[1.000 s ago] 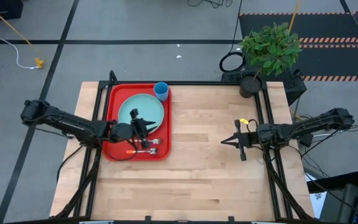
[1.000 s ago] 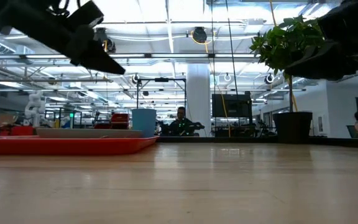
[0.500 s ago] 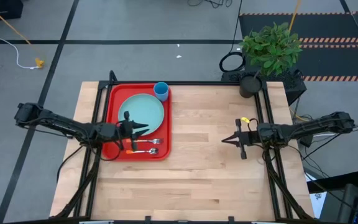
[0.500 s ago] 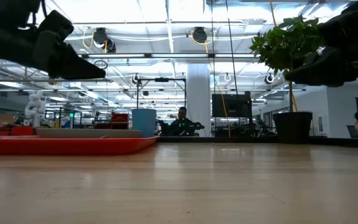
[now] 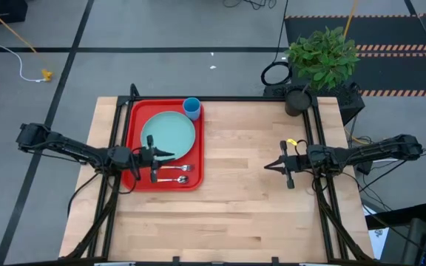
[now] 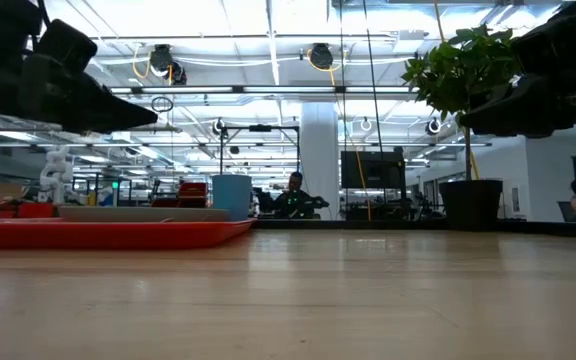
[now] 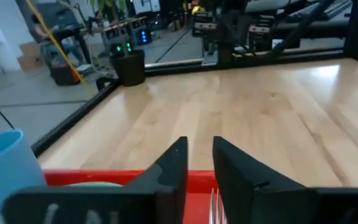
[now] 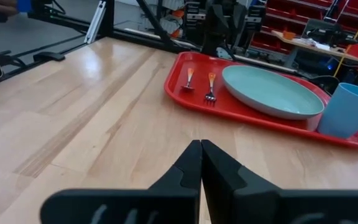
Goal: Pick and place plate/cup/fork/spoon on tray
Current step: Return to Home Position
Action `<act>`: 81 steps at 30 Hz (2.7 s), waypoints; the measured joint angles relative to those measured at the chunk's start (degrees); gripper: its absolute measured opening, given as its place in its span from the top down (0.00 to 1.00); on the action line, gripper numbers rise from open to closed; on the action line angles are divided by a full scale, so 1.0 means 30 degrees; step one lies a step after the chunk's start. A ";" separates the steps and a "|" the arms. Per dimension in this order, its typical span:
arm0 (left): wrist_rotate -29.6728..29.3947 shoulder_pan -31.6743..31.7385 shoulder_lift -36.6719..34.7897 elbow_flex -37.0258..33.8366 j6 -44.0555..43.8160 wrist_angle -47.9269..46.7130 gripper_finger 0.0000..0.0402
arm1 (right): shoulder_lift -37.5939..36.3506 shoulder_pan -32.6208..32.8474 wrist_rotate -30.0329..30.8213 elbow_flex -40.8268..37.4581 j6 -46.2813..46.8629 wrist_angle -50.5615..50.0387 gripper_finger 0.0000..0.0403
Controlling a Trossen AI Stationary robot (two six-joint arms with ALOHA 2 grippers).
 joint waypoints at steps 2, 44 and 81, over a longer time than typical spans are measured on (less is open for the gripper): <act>0.0037 0.0000 -0.0217 0.0000 0.0517 0.0250 0.87 | -0.0044 0.0000 0.0000 0.0000 0.0000 -0.0007 1.00; -0.0171 0.0000 -0.2754 0.0007 0.1194 -0.1416 0.97 | -0.9471 0.0000 0.0117 -0.0051 0.0118 -0.5998 1.00; 0.0107 -0.0168 -0.3380 0.0032 0.1270 -0.2514 0.99 | -0.9102 -0.2229 -0.2492 -0.0051 -0.0260 -0.6062 1.00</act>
